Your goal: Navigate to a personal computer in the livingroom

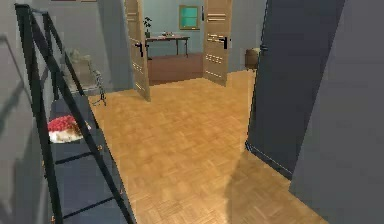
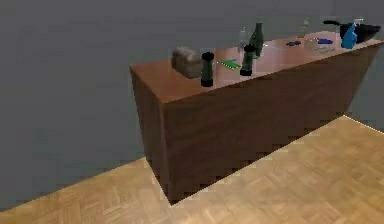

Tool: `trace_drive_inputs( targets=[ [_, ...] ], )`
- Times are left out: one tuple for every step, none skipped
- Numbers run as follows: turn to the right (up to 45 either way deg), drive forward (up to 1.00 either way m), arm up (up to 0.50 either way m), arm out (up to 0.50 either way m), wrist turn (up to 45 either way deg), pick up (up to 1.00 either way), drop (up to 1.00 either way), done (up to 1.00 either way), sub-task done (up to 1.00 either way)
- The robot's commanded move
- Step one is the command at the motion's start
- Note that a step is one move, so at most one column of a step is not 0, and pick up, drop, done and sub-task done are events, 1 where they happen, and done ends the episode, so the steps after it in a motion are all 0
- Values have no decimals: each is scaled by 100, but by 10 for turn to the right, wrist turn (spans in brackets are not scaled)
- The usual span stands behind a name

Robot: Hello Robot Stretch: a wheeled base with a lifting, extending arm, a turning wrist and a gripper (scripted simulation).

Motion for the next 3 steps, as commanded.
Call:
trace_drive_inputs(
  targets=[
    [300,0,0,0,0,0,0,0,0],
    [0,30,0,0,0,0,0,0,0],
    [-210,0,0,0,0,0,0,0,0]
  ],
)
